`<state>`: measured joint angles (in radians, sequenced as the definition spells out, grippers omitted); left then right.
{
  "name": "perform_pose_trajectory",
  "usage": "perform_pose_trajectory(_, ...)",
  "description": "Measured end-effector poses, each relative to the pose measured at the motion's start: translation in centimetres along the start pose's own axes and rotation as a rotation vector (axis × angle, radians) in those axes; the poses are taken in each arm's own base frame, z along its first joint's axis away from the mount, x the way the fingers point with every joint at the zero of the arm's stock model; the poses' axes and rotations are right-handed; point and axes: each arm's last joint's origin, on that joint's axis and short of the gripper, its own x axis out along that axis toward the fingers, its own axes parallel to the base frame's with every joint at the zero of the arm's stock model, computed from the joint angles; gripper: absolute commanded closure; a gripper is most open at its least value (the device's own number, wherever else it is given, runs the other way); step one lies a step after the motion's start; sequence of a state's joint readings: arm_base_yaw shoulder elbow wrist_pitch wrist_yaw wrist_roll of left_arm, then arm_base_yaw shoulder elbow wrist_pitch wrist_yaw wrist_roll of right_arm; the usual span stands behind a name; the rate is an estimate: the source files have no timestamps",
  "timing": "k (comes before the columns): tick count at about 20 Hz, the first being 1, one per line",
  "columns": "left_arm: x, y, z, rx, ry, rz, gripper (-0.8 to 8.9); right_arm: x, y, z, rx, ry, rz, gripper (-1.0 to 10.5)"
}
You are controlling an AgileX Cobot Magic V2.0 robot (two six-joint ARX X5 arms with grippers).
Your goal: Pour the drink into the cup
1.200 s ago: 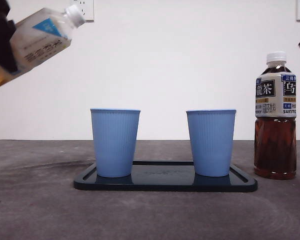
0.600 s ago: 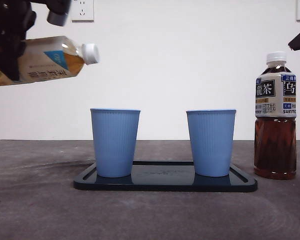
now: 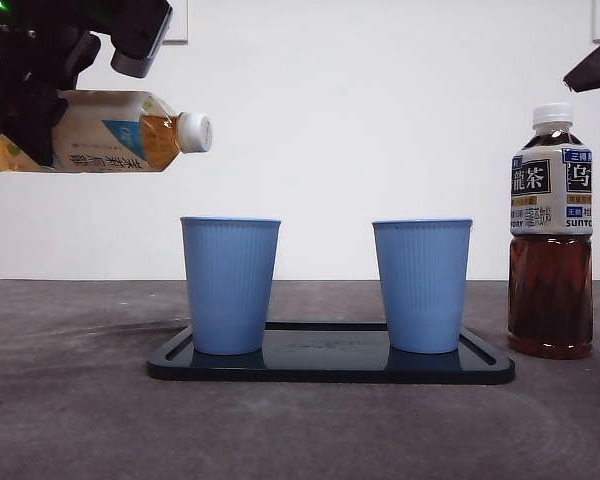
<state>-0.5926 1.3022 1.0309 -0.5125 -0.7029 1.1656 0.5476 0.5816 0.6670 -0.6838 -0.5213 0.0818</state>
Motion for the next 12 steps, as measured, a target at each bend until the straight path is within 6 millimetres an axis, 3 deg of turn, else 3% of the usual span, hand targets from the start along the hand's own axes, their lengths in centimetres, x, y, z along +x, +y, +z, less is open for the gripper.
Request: perform_pose_trajectory(12,-0.29,-0.10,0.29,0.035,0.014,0.015,6.63,0.24,0.56,-0.10,-0.026,0.018,0.042,4.8)
